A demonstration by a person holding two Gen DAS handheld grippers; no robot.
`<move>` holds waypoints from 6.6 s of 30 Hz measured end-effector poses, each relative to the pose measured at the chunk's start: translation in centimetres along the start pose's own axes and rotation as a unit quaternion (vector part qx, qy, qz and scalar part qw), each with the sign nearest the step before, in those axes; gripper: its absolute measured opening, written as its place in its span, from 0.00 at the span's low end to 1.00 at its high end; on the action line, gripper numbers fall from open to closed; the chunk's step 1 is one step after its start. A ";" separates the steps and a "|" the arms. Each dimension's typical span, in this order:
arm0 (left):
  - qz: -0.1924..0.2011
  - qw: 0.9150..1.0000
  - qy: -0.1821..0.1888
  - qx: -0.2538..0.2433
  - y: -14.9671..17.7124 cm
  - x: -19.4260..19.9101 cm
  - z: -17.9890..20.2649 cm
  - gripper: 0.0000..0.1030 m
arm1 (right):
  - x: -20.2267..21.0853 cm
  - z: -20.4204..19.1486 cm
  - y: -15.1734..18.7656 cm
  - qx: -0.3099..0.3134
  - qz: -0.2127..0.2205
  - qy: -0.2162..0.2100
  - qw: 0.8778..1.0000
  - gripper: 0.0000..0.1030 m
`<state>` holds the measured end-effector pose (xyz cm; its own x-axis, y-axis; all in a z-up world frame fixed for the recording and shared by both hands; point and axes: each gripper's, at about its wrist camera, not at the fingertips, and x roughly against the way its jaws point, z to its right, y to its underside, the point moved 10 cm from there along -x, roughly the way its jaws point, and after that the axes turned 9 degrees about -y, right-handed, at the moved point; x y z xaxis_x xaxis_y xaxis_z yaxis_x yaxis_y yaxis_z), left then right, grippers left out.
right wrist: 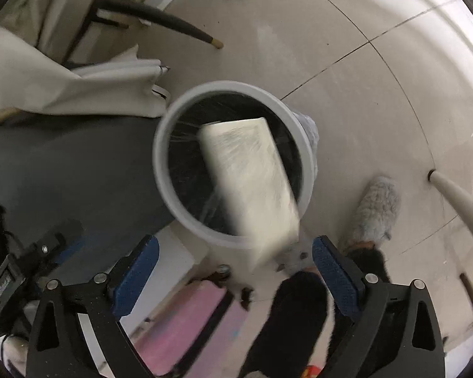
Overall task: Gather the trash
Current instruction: 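Carry both boxes to the white bin and open both tools to drop them, then move both tools back toward the table, then grasp the clear blue wrapper with the left tool while the right tool grasps the black lid, then carry the wrapper and lid over the bin and open both tools, then grasp the red snack wrapper with the left tool while the right tool grasps the milk carton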
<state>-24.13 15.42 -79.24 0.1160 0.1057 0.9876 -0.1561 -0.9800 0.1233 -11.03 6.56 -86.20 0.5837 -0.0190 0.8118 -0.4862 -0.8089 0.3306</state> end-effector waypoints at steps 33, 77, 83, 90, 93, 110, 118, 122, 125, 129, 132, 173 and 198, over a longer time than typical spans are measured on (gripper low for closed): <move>0.071 0.996 -0.045 -0.024 7.2 22.0 -3.6 0.98 | 21.6 -11.9 8.1 0.151 0.098 0.181 0.967 0.96; 0.243 0.834 -0.114 -0.482 0.9 43.7 51.9 0.99 | 58.7 22.5 1.5 -0.202 0.180 0.105 0.957 0.96; 0.206 0.830 -0.099 -0.508 -0.6 41.5 55.5 0.33 | 57.7 24.1 0.0 -0.207 0.167 0.103 0.958 0.96; 0.202 0.835 -0.077 -0.506 -0.2 42.1 56.0 0.10 | 58.4 25.8 -0.7 -0.222 0.191 0.106 0.950 0.70; 0.213 0.839 -0.077 -0.495 -0.1 43.0 54.9 0.09 | 59.7 26.3 -0.4 -0.224 0.205 0.102 0.947 0.38; 0.229 0.899 -0.019 -0.373 1.1 47.0 43.9 0.09 | 64.2 24.6 6.0 -0.217 0.273 0.032 0.937 0.04; 0.230 0.918 0.017 -0.324 1.4 48.6 36.1 0.09 | 63.3 15.3 8.4 -0.167 0.284 0.031 0.944 0.04; 0.230 0.927 0.025 -0.297 1.9 48.5 30.7 0.09 | 60.8 9.4 8.7 -0.127 0.279 0.028 0.952 0.04; 0.229 0.933 0.024 -0.275 2.5 47.9 26.2 0.09 | 58.0 5.3 8.4 -0.097 0.269 0.029 0.958 0.04; 0.215 0.945 0.029 -0.244 3.4 45.7 20.1 0.09 | 52.7 -0.4 9.1 -0.059 0.248 0.034 0.966 0.04; 0.190 0.956 0.033 -0.220 3.7 42.6 15.8 0.09 | 48.1 -3.9 9.5 -0.034 0.227 0.041 0.973 0.04; 0.046 0.997 -0.054 -0.014 1.8 1.7 -2.9 0.96 | 2.0 -1.1 0.2 0.124 0.059 0.188 0.973 0.99; 0.096 0.994 -0.039 -0.028 9.2 25.8 -3.2 0.96 | 25.4 -13.6 10.3 0.156 0.117 0.162 0.967 0.99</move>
<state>-25.70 9.70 -52.27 0.1543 -0.0978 0.9832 -0.2368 -0.9698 -0.0593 -10.09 5.73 -55.60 0.2230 -0.0785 0.9717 -0.3307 -0.9437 -0.0003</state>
